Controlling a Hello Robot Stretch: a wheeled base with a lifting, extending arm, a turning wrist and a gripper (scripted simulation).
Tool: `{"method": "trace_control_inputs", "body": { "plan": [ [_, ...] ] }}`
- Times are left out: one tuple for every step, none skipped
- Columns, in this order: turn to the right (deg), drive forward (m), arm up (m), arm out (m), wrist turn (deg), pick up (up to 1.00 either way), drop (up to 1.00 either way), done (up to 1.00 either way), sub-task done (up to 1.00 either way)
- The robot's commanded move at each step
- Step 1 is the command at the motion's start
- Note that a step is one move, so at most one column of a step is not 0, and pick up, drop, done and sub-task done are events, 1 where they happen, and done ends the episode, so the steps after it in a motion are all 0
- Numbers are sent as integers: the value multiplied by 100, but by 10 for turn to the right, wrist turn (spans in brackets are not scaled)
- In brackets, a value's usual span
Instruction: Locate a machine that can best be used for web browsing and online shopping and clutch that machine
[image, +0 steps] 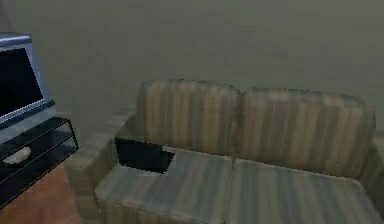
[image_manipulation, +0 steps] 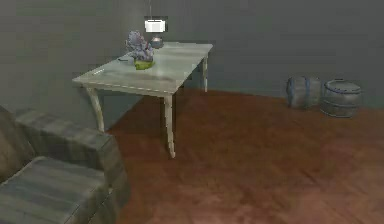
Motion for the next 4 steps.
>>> {"method": "trace_control_inputs", "body": {
  "plan": [
    [450, 0, 0, 0, 0, 0, 0, 0, 0],
    [360, 0, 0, 0, 0, 0, 0, 0, 0],
    [0, 10, 0, 0, 0, 0, 0, 0, 0],
    [450, 0, 0, 0, 0, 0, 0, 0, 0]
  ]
}}
